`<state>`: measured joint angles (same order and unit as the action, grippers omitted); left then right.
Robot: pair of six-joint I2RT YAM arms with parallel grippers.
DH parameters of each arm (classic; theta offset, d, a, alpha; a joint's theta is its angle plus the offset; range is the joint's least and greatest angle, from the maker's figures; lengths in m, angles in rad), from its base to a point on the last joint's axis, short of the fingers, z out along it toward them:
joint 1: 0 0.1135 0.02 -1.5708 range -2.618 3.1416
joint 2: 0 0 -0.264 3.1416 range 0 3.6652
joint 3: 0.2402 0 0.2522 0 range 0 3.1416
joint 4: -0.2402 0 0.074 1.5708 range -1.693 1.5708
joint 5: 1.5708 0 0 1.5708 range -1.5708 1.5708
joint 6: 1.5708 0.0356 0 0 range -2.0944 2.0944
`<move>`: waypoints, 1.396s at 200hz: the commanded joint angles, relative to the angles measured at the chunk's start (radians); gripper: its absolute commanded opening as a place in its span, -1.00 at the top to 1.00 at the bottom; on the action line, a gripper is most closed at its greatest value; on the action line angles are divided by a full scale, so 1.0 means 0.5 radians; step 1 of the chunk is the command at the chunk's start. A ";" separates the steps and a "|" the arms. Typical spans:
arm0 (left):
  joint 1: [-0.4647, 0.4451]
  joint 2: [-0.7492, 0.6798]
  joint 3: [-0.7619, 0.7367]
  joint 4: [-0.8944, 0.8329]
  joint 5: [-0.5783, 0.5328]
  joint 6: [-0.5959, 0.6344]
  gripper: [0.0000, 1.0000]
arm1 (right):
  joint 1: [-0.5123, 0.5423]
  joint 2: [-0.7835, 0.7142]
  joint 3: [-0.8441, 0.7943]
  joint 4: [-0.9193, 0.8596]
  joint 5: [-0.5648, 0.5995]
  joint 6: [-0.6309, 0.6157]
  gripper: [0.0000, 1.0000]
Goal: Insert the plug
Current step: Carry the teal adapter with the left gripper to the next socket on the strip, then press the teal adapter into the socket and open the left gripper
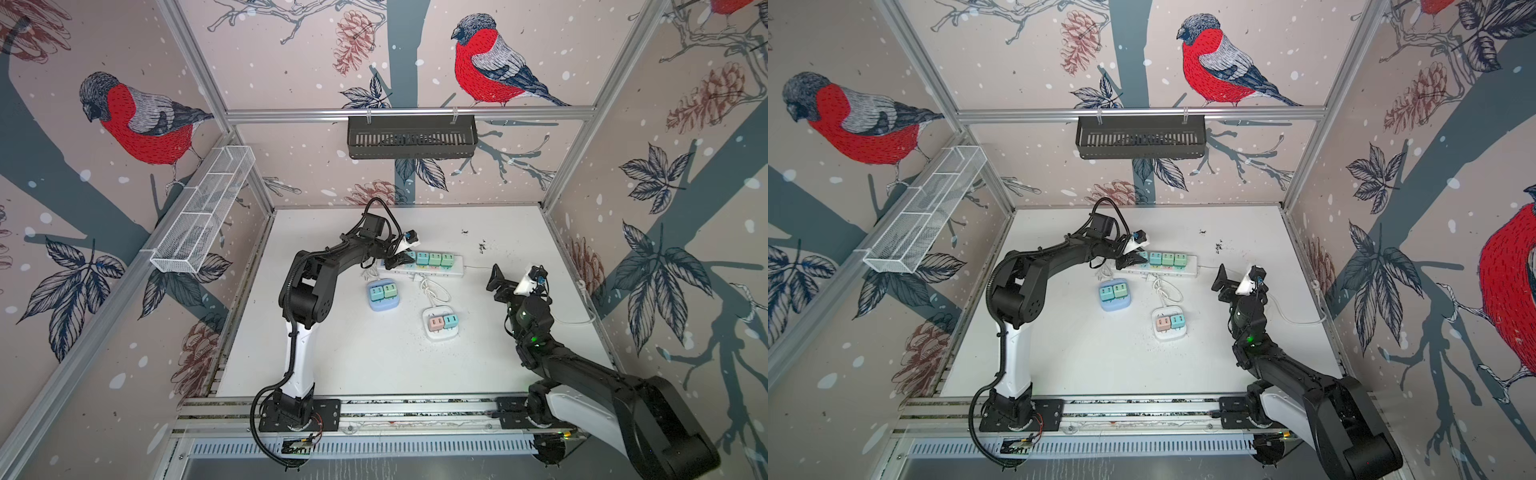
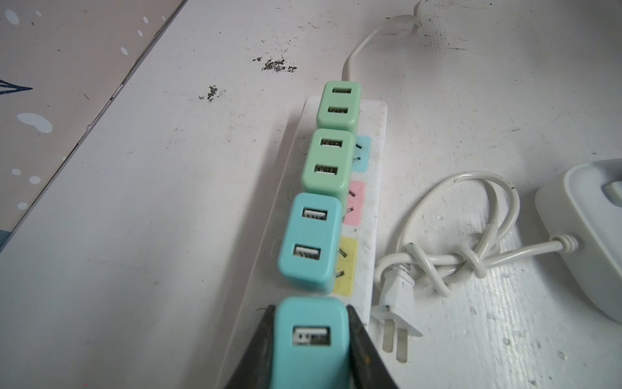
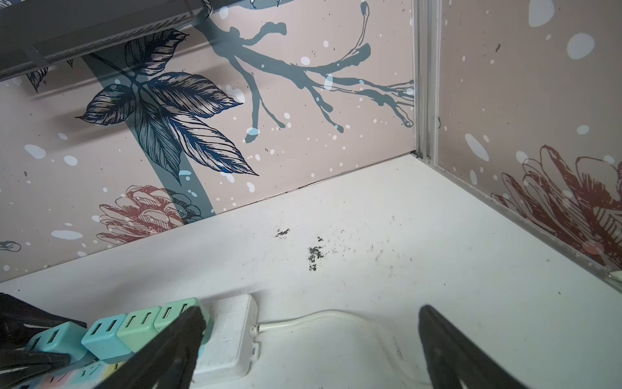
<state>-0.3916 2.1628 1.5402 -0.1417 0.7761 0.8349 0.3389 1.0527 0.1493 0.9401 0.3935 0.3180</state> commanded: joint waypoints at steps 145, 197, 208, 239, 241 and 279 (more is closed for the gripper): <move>-0.023 0.286 0.421 -0.483 0.098 0.156 1.00 | -0.003 0.002 0.000 0.060 -0.017 0.026 -0.98; -0.039 0.338 0.484 -0.545 0.072 0.165 1.00 | -0.004 0.018 0.002 0.065 -0.023 0.027 -0.98; -0.039 0.341 0.489 -0.554 0.074 0.165 1.00 | -0.006 0.017 0.003 0.065 -0.023 0.028 -0.98; -0.044 0.344 0.491 -0.553 0.059 0.162 1.00 | -0.003 0.023 0.003 0.068 -0.026 0.027 -0.98; -0.042 0.344 0.492 -0.553 0.056 0.162 1.00 | -0.004 0.023 0.002 0.068 -0.026 0.028 -0.98; -0.069 0.363 0.507 -0.546 -0.046 0.150 1.00 | -0.004 0.030 0.002 0.068 -0.027 0.027 -0.98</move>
<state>-0.4091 2.3264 1.7889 -0.3485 0.8326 0.8974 0.3374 1.0657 0.1490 0.9436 0.3862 0.3180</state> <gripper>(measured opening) 0.292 0.991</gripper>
